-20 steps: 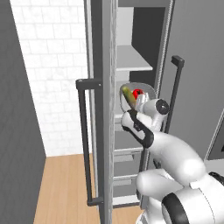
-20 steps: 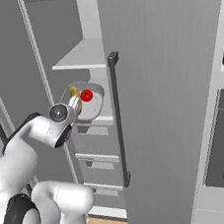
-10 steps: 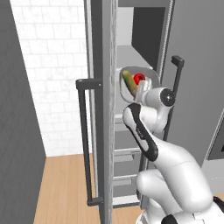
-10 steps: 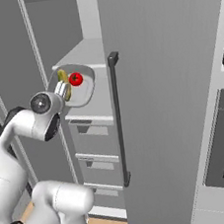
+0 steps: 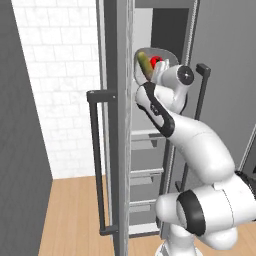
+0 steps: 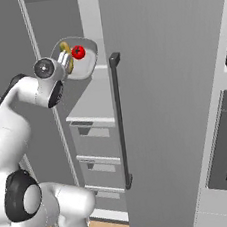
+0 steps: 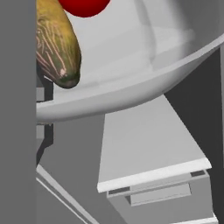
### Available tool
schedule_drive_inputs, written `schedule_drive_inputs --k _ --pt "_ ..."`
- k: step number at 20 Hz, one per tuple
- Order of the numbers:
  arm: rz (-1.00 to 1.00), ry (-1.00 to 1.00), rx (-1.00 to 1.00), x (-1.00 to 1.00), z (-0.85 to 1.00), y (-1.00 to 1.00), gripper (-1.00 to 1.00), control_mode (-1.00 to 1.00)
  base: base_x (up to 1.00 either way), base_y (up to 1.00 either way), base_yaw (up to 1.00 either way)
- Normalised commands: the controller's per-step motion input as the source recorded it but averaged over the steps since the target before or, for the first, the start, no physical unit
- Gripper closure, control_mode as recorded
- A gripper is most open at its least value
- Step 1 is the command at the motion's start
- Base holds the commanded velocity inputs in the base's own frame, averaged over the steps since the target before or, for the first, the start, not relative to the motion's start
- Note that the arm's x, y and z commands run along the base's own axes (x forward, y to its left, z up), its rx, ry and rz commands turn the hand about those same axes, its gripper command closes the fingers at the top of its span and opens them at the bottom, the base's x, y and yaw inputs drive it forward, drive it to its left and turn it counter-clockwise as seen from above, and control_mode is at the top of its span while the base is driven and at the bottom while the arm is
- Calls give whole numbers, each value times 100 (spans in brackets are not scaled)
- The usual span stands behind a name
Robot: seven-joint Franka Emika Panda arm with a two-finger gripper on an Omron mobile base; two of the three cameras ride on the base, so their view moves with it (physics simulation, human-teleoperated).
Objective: Take the meat container that has the steak and place it on the second highest rack of the freezer. Then take the vegetable container that has the tomato and cucumber and place it on the highest rack of the freezer.
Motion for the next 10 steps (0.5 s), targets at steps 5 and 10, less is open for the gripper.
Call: schedule_drive_inputs --k 5,10 --pt "0 0 0 11 0 -1 100 -100 0 0 0" --pt "0 1 0 94 0 0 100 -100 0 0 0"
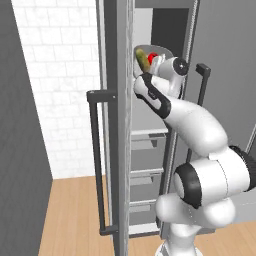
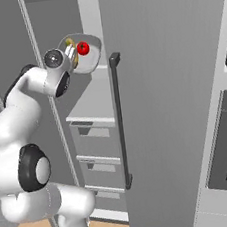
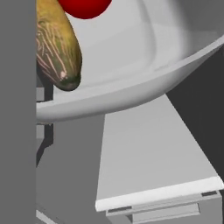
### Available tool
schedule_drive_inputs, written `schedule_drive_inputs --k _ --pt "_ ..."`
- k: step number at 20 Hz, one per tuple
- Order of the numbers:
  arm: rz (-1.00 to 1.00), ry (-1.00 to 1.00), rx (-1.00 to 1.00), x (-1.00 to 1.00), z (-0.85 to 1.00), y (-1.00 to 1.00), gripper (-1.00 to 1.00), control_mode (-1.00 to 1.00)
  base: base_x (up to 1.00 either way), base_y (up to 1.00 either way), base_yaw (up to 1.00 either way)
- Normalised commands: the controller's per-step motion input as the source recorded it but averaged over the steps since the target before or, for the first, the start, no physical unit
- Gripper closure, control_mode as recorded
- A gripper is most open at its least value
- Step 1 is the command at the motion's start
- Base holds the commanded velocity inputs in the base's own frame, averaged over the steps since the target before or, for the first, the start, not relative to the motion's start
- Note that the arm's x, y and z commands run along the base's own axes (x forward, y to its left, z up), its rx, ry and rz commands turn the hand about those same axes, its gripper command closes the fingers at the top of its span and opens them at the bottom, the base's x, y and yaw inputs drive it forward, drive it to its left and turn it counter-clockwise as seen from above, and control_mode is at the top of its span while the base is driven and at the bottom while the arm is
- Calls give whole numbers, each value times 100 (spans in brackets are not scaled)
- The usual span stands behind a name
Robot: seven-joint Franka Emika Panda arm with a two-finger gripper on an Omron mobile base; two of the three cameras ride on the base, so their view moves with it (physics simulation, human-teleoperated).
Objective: Take the meat container that has the steak and place it on the second highest rack of the freezer. Then take the vegetable container that has the tomato and cucumber and place it on the highest rack of the freezer.
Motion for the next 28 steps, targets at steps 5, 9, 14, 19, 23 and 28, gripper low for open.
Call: schedule_drive_inputs --k 5,9,14,19,23,28 --pt "5 5 0 100 -5 -5 100 -100 0 0 0" --pt "7 3 0 100 0 -5 100 -100 0 0 0" --pt "2 0 0 80 1 0 -100 -100 0 0 0" --pt "2 -6 -1 -51 -1 0 -100 -100 0 0 0" --pt "0 -35 -1 -100 38 1 -100 -100 0 0 0" --pt "0 -9 -6 -100 -30 -1 -100 -100 0 0 0"
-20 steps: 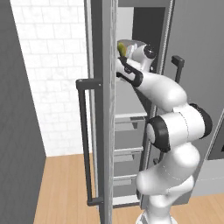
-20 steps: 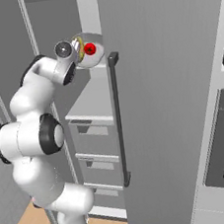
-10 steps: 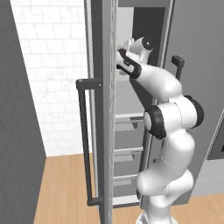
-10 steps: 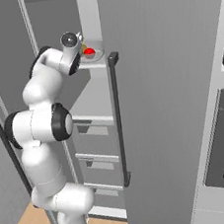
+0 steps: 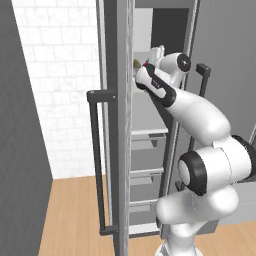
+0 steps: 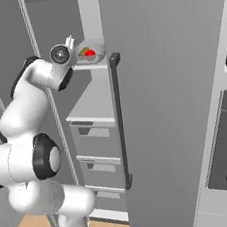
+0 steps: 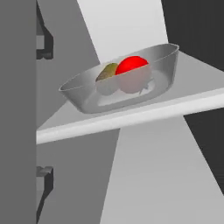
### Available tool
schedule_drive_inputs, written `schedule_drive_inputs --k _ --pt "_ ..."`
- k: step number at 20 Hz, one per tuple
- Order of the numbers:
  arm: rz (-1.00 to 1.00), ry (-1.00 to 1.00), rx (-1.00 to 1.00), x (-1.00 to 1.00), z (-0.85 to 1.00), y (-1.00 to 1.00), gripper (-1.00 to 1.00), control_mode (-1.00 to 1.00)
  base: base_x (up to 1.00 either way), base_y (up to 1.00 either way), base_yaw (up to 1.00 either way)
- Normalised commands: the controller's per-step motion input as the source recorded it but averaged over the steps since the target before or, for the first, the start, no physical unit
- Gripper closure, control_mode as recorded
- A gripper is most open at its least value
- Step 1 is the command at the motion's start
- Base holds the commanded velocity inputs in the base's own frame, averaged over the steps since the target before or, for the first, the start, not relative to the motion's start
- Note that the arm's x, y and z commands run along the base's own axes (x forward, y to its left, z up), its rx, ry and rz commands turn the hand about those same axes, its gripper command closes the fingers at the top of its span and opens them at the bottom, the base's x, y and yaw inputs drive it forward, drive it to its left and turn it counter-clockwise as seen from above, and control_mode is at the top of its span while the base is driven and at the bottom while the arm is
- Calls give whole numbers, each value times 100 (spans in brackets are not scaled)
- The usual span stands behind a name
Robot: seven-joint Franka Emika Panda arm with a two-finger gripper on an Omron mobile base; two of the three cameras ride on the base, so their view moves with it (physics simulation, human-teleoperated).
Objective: Take the meat container that has the steak and place it on the second highest rack of the freezer. Then take the vegetable container that has the tomato and cucumber and place it on the highest rack of the freezer.
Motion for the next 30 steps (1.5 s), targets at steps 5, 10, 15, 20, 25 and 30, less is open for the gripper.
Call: schedule_drive_inputs --k 5,10,15,20,25,30 --pt "0 16 -12 -100 -44 0 -100 -100 0 0 0" --pt "-3 39 -8 -60 -3 -6 -100 -100 0 0 0" --pt "0 -2 0 -6 0 0 -100 -100 0 0 0" --pt "0 0 0 0 0 0 -100 -100 0 0 0" --pt "0 0 0 -1 0 0 -100 -100 0 0 0" --pt "0 0 0 0 0 0 -100 -100 0 0 0"
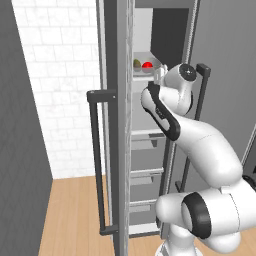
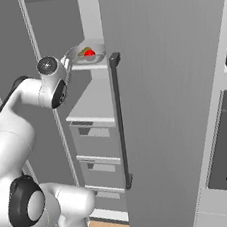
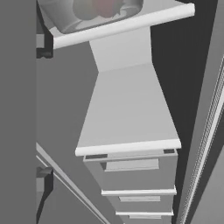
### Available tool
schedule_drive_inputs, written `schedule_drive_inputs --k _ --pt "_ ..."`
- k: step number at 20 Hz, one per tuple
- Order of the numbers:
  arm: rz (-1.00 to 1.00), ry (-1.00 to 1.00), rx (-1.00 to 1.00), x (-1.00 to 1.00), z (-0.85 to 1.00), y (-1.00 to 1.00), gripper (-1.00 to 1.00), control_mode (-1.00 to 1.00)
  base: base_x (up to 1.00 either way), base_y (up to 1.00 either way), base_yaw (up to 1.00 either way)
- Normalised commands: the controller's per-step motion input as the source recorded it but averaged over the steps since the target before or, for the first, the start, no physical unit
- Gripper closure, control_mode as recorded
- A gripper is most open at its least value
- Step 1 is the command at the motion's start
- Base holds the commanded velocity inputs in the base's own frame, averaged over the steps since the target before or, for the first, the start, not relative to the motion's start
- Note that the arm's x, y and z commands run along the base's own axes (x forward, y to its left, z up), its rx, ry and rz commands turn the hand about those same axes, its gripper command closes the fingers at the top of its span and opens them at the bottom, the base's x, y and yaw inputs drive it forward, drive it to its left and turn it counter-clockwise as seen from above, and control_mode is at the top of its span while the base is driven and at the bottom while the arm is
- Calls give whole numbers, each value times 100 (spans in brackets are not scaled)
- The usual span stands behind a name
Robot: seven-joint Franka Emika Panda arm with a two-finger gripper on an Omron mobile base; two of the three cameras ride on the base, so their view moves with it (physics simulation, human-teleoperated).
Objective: Take the meat container that has the steak and place it on the second highest rack of the freezer. Then take the vegetable container that has the tomato and cucumber and place it on the highest rack of the freezer.
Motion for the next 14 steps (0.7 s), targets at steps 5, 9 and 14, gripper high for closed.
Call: schedule_drive_inputs --k 5,9,14 --pt "-14 11 0 -37 0 -34 -100 -100 0 0 0" --pt "-25 8 -2 -17 -1 -20 -100 -100 0 0 0" --pt "0 0 0 -1 0 0 -100 -100 0 0 0"
